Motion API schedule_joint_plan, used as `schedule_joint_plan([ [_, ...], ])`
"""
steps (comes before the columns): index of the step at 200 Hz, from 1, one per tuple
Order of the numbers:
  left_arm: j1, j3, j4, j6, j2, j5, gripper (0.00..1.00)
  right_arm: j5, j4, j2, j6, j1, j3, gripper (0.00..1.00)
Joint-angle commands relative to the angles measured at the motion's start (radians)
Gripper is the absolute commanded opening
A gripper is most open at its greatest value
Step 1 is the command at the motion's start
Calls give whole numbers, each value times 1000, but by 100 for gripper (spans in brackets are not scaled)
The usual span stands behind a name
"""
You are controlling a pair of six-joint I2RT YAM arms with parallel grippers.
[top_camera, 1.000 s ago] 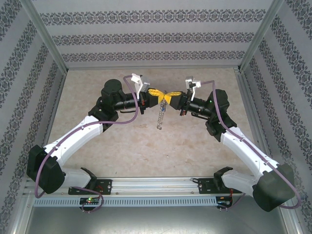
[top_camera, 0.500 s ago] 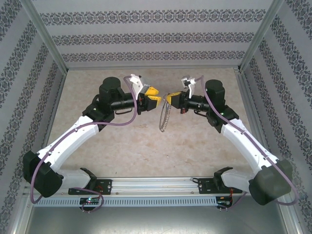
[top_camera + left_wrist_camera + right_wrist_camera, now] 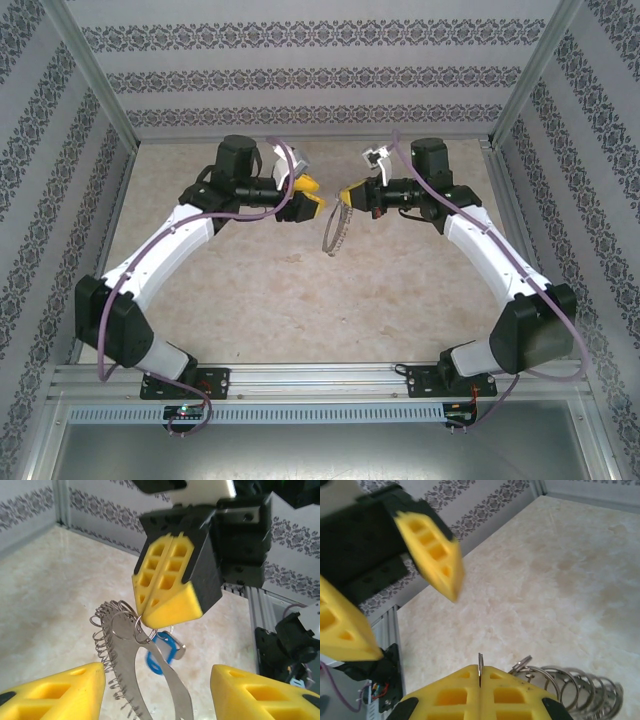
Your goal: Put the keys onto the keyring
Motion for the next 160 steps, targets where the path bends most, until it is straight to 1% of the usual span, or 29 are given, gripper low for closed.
schedule_joint_plan([
  [1,19,56,-68,43,31,98,56,-92,4,20,-19,-4,49,0],
  [28,34,85,-82,42,63,130,50,-114,16,27,-13,-2,52,0],
  [74,36,137,-89,28,116,186,47,-128,26,18,-7,7,43,0],
  [106,33,165,-102,22,145,210,41,-120,34,14,-2,17,46,0],
  [160,27,163,-96,13,162,223,40,-112,45,25,4,36,66,0],
])
